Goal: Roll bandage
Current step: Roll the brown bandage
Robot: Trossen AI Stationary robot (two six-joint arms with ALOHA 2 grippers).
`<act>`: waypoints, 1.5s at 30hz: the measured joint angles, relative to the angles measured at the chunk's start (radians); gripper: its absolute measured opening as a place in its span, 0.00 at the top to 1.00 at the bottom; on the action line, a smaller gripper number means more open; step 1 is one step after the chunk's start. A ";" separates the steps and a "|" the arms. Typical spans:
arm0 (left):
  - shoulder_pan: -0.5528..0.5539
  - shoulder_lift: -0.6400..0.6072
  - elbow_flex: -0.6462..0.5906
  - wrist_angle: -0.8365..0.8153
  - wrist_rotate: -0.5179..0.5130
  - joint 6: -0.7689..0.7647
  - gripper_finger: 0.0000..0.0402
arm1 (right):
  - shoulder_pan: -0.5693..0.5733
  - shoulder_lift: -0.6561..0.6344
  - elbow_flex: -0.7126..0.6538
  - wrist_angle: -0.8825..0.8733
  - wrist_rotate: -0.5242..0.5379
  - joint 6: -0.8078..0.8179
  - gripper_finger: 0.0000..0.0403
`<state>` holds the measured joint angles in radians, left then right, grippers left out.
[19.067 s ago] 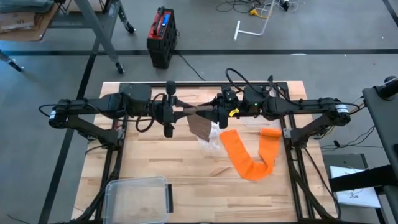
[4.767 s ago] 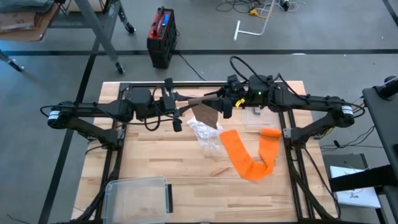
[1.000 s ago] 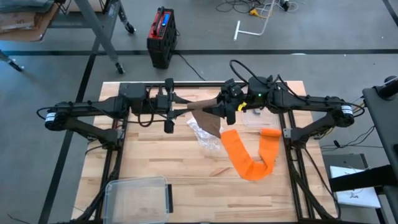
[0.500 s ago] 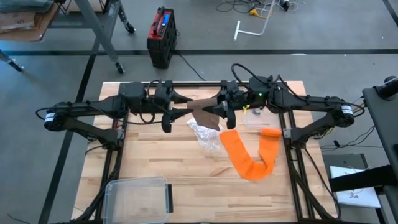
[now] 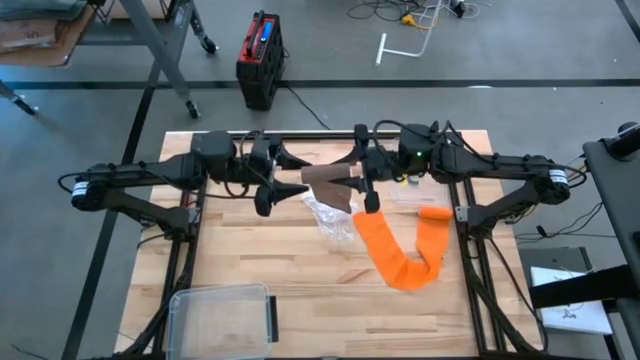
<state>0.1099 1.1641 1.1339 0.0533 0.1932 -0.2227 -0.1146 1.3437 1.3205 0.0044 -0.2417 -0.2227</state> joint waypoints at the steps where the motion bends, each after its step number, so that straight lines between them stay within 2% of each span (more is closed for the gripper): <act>1: 0.000 0.000 0.000 -0.001 0.000 0.001 0.30 | 0.000 0.000 0.000 -0.001 0.000 -0.027 0.70; 14: 0.006 0.026 -0.001 -0.006 0.001 0.057 0.46 | 0.001 0.000 0.000 -0.062 0.003 -0.386 0.71; 25: 0.007 0.028 -0.001 0.010 0.001 0.098 0.54 | 0.001 0.000 0.000 -0.055 0.006 -0.407 0.73; 34: 0.007 0.029 -0.001 0.014 0.010 0.102 0.47 | 0.001 0.000 0.000 -0.051 0.006 -0.420 0.73; 40: 0.007 0.029 -0.001 0.021 0.008 0.144 0.35 | 0.001 0.001 0.000 -0.050 0.008 -0.443 0.73; 45: 0.016 0.029 -0.001 0.006 -0.019 0.115 0.28 | 0.001 0.001 0.000 -0.051 0.014 -0.457 0.75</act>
<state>0.1262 1.1927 1.1332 0.0589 0.1745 -0.1074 -0.1139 1.3445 1.3205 -0.0463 -0.2278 -0.6796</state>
